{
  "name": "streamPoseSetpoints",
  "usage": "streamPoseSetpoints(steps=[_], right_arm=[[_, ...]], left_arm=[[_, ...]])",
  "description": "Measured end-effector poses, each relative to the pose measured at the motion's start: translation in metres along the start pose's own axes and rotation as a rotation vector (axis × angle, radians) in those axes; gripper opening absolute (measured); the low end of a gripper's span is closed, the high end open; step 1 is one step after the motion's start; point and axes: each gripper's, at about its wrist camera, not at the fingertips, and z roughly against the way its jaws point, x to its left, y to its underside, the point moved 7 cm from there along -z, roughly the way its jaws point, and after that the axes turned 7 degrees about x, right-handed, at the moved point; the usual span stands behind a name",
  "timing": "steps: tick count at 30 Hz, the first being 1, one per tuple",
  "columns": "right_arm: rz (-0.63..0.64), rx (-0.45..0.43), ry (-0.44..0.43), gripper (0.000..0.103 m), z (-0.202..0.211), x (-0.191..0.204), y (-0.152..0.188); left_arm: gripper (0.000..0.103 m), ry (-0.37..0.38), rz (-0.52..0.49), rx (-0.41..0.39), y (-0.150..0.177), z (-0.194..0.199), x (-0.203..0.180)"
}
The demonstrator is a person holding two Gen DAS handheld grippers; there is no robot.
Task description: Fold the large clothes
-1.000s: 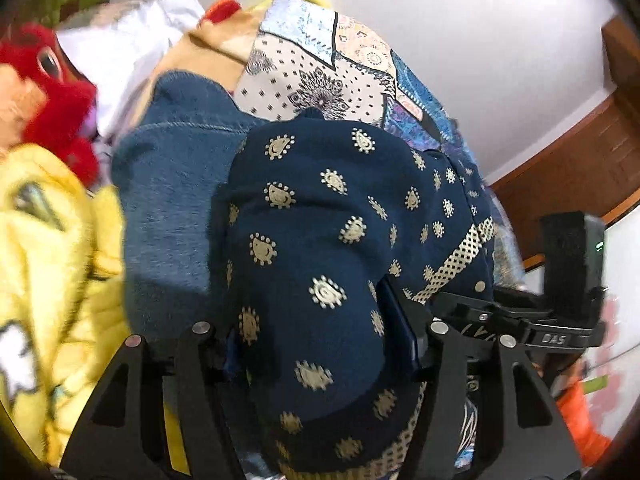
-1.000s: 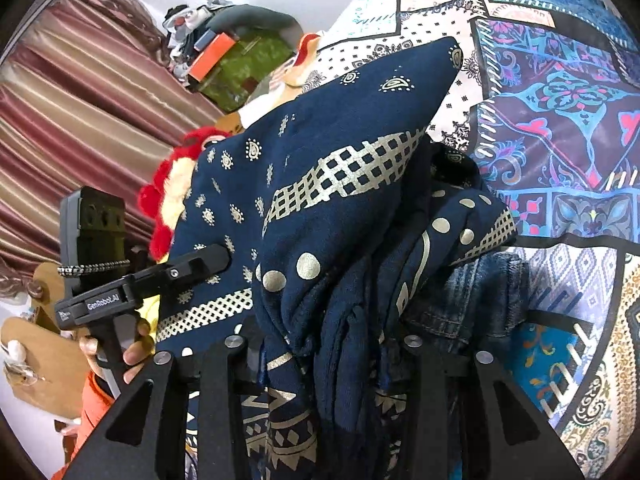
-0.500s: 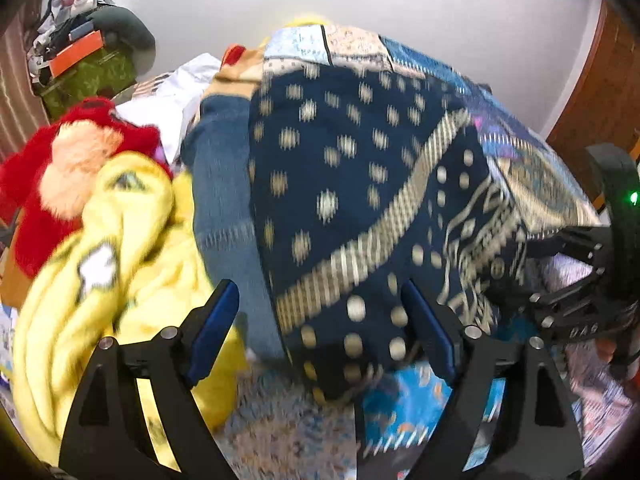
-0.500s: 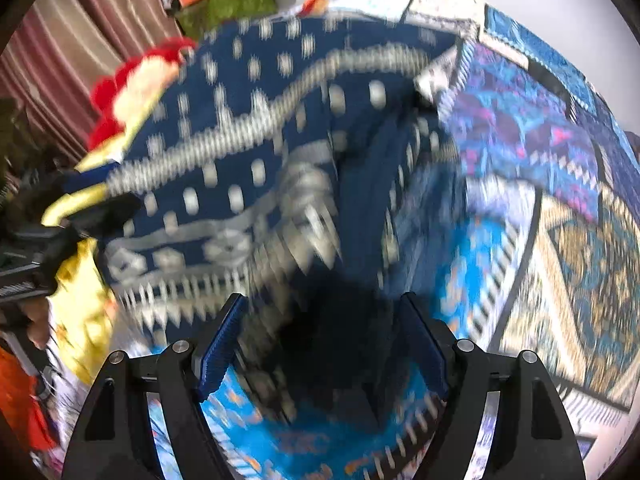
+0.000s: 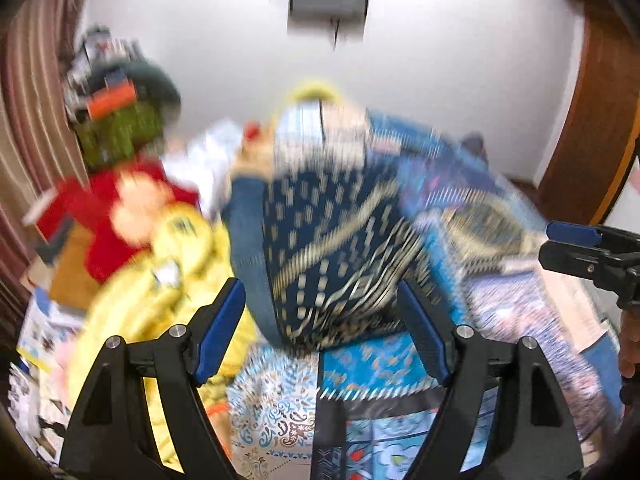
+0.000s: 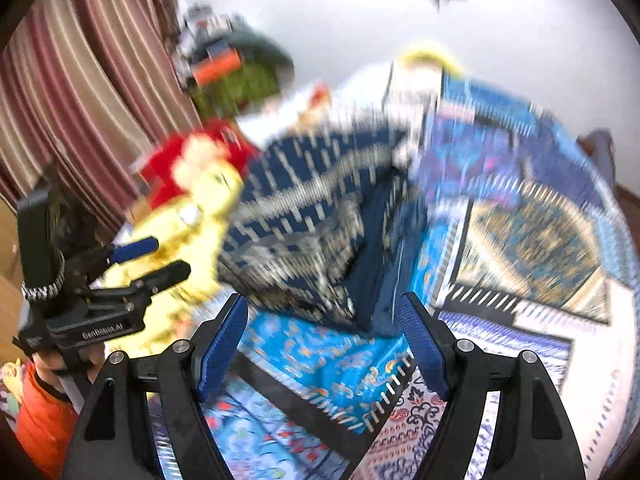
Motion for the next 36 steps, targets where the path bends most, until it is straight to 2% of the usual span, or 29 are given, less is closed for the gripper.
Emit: streamPoseSetpoints(steps=[4,8,11,14,17,21,27,32,36], right_arm=[[0.038,-0.183,0.014,0.076,0.084,0.026,-0.01],[0.083,-0.368,0.038,0.076,0.162,0.057,0.0],[0.094,-0.484,0.041,0.076,0.21,0.079,0.016],[0.101,-0.562,0.053,0.076,0.241,0.095,0.033],[0.094,-0.601,0.059,0.076,0.256,0.105,0.047],[0.084,-0.624,0.117,0.076,0.264,0.11,0.062],[0.111,-0.617,0.224,0.091,0.259,0.115,0.071],[0.106,-0.626,0.286,0.102,0.256,0.112,0.076],[0.099,-0.616,0.285,0.103,0.255,0.109,0.076]], left_arm=[[0.078,-0.002,-0.032,-0.202,-0.02,0.09,-0.021],[0.078,-0.006,-0.042,-0.381,-0.022,0.171,-0.04],[0.079,-0.015,-0.045,-0.465,-0.016,0.209,-0.05],[0.079,-0.033,-0.049,-0.529,-0.006,0.236,-0.062],[0.079,-0.051,-0.055,-0.556,0.005,0.247,-0.068],[0.093,-0.074,-0.051,-0.57,0.015,0.249,-0.075],[0.099,-0.104,-0.069,-0.566,0.02,0.245,-0.084],[0.1,-0.083,-0.05,-0.556,0.021,0.239,-0.081],[0.101,-0.076,-0.034,-0.548,0.021,0.234,-0.076]])
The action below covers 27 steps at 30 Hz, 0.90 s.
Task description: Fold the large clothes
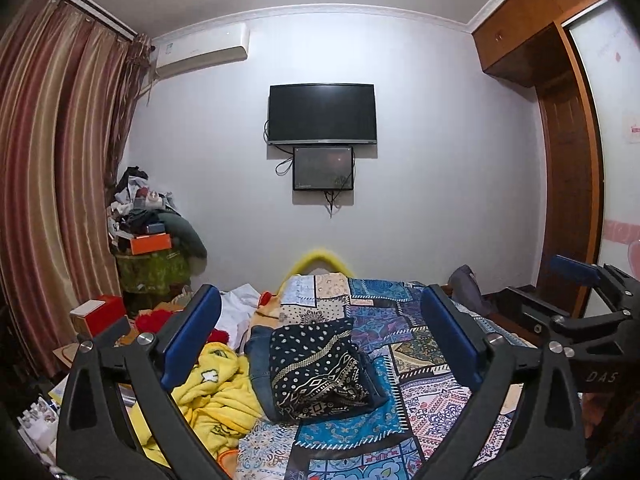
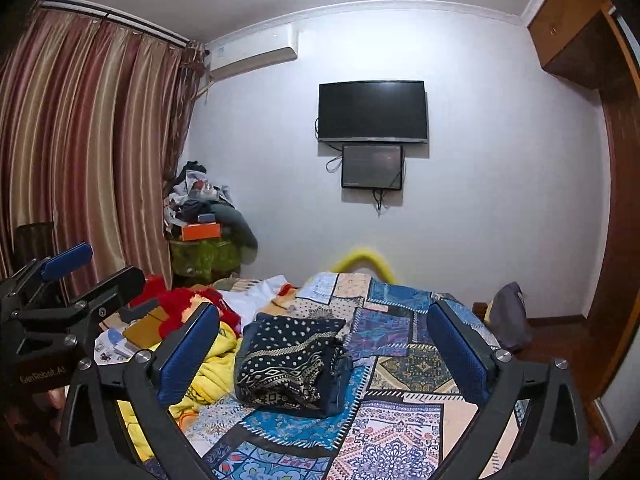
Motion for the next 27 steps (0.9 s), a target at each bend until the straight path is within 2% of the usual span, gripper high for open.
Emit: streamPoseSetpoints(steps=[27], right_arm=[[-0.026,0.004,-0.008,0.103,-0.002,-0.006,-0.002]], left_arm=[[0.101,-0.009,0.008,0.015,0.004,-0.012,0.011]])
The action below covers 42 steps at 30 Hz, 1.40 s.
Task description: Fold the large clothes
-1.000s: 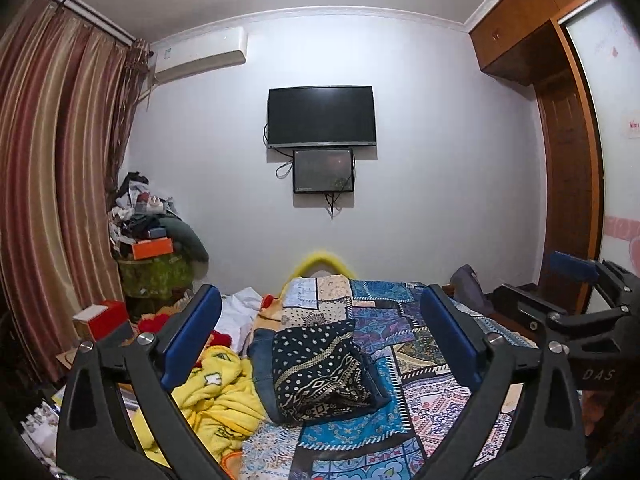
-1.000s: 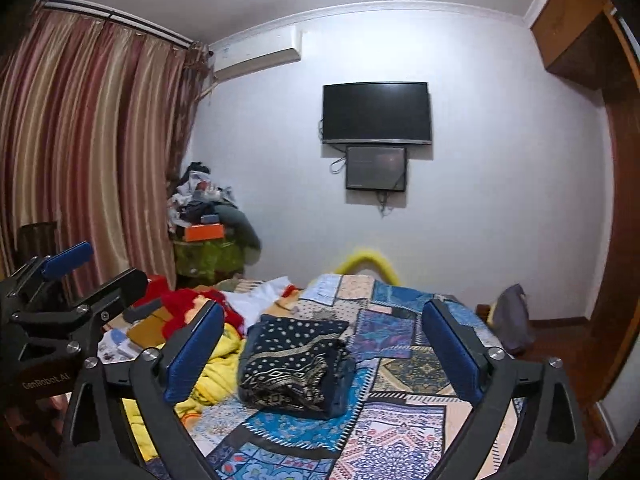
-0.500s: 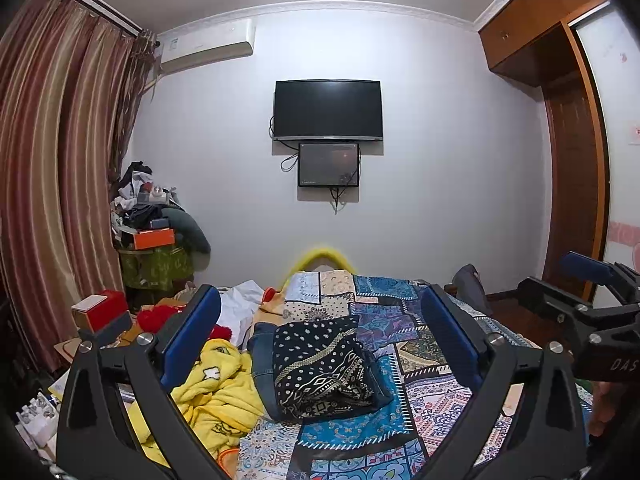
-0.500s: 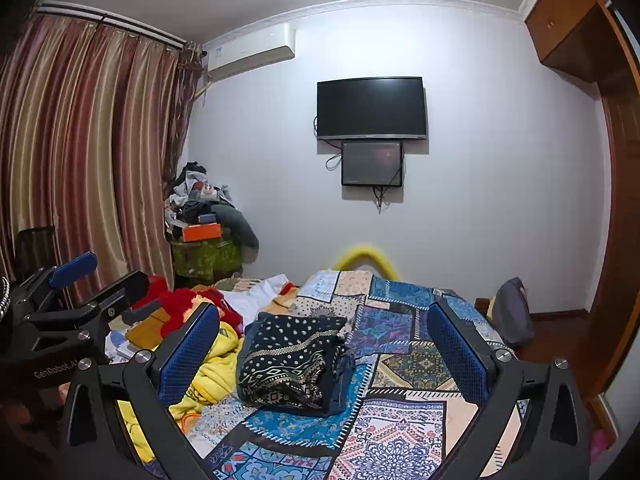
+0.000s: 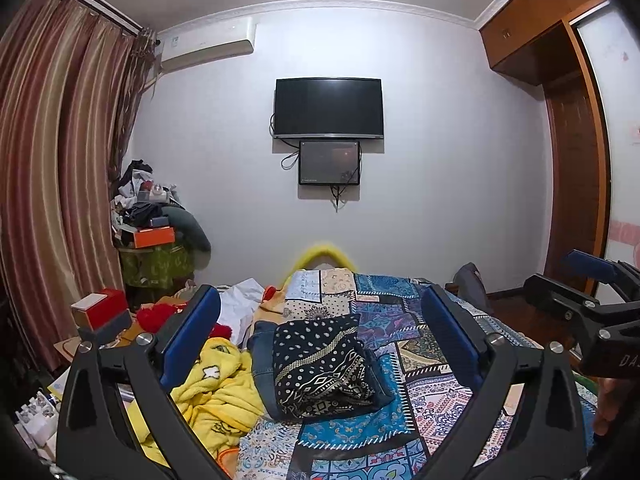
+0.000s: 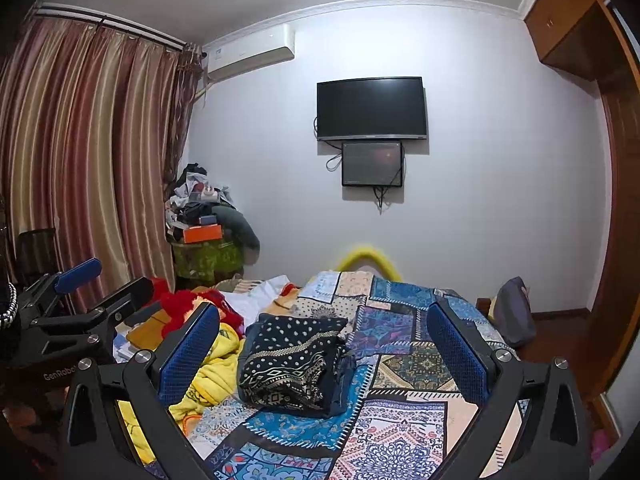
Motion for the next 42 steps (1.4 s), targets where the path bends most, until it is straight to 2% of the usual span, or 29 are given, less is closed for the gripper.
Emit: streamPoseSetpoints(steps=[13,27,42], right_arm=[[-0.027,0.004,0.016,0.103,-0.001,-0.004,0.004],[-0.052,0.003,0.037,0.103,-0.001,-0.008,0.002],[-0.08,0.025,0.045,0.103,-0.009,-0.012,0.003]], left_arm=[[0.101,0.02,-0.003,0.012,0.004,-0.006,-0.002],[0.101,0.088,0.014,0.03,0.004,-0.011,-0.001],[0.102,0.099,-0.012,0.059,0.013,-0.018,-0.005]])
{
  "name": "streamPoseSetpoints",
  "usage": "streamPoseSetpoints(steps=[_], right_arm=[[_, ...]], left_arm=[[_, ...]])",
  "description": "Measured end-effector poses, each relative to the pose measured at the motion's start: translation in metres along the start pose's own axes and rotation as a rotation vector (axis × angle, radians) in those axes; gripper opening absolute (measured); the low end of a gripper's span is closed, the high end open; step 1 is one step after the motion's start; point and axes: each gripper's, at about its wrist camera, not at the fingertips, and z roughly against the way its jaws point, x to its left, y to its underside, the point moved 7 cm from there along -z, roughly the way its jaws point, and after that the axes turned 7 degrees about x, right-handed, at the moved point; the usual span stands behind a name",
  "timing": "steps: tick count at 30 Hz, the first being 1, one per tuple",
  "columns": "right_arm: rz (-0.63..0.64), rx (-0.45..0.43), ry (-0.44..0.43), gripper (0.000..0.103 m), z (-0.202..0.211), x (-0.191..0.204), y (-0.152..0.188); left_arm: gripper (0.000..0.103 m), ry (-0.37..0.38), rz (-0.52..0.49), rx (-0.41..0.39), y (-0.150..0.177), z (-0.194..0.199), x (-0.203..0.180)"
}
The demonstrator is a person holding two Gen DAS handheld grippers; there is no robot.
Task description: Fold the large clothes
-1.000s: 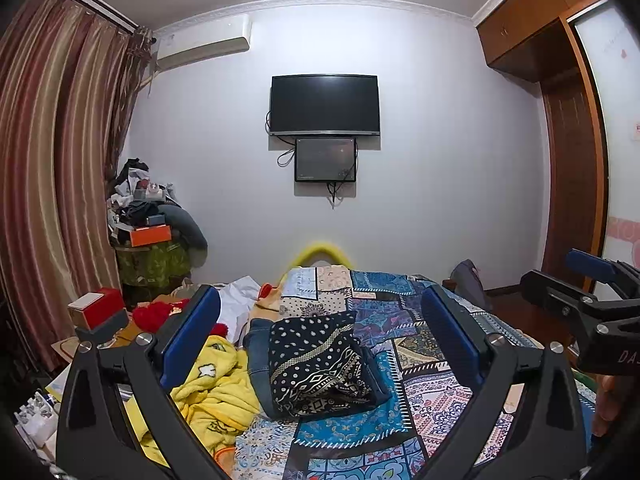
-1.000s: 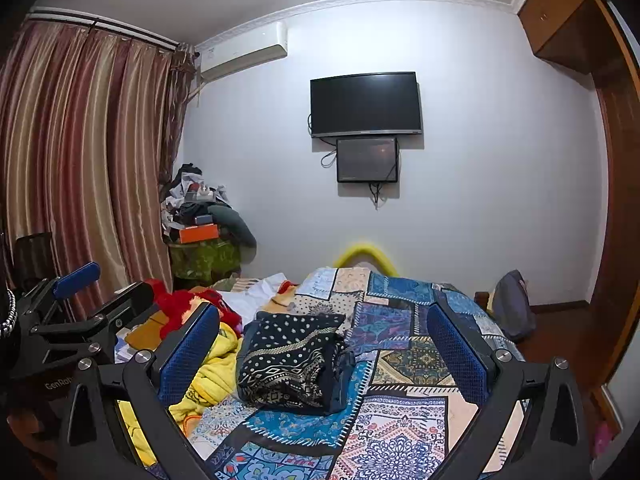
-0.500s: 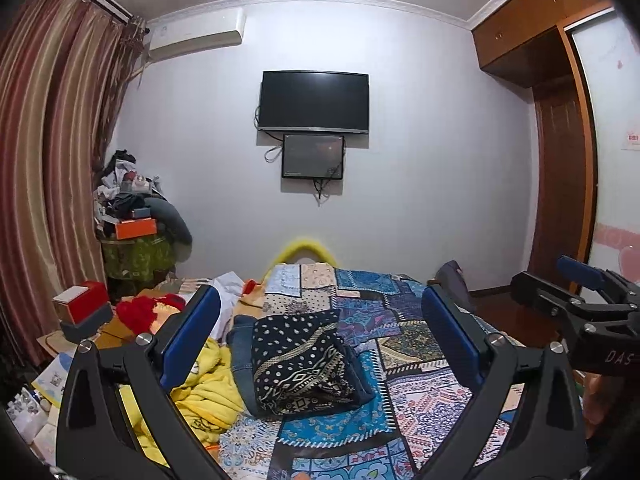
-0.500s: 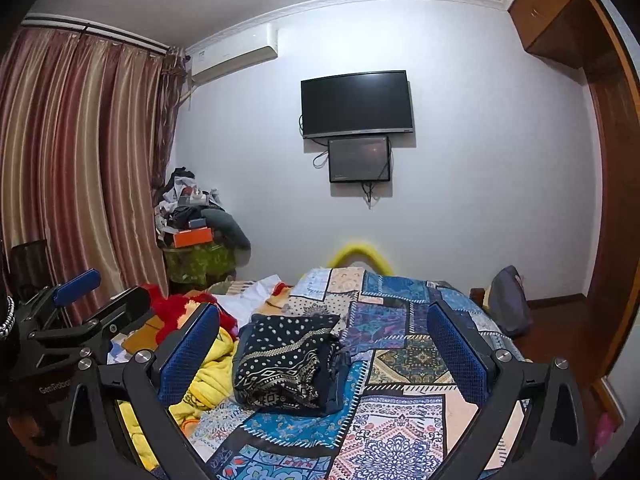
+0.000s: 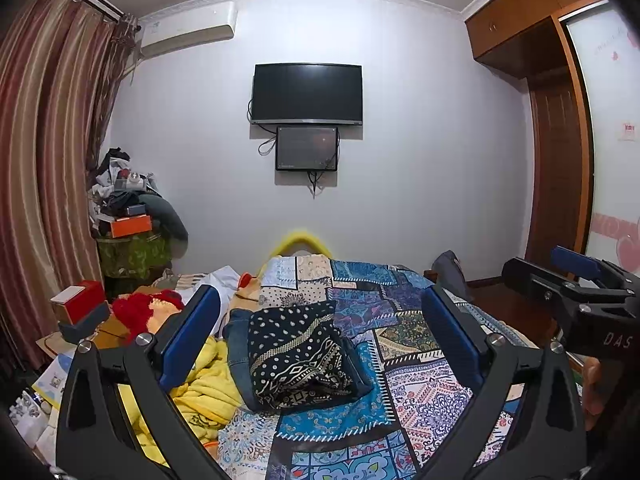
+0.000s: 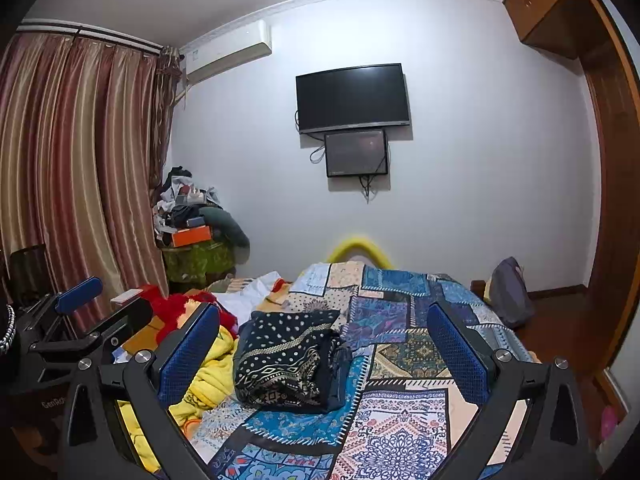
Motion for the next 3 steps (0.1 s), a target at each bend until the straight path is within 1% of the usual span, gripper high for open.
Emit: streamPoseSetpoints(steps=[3], right_arm=[[-0.007,0.01,-0.005,0.103,-0.0035,0.0005,0.0019]], left_arm=[[0.101,-0.003,-0.001,0.013,0.0018,-0.0036,0.001]])
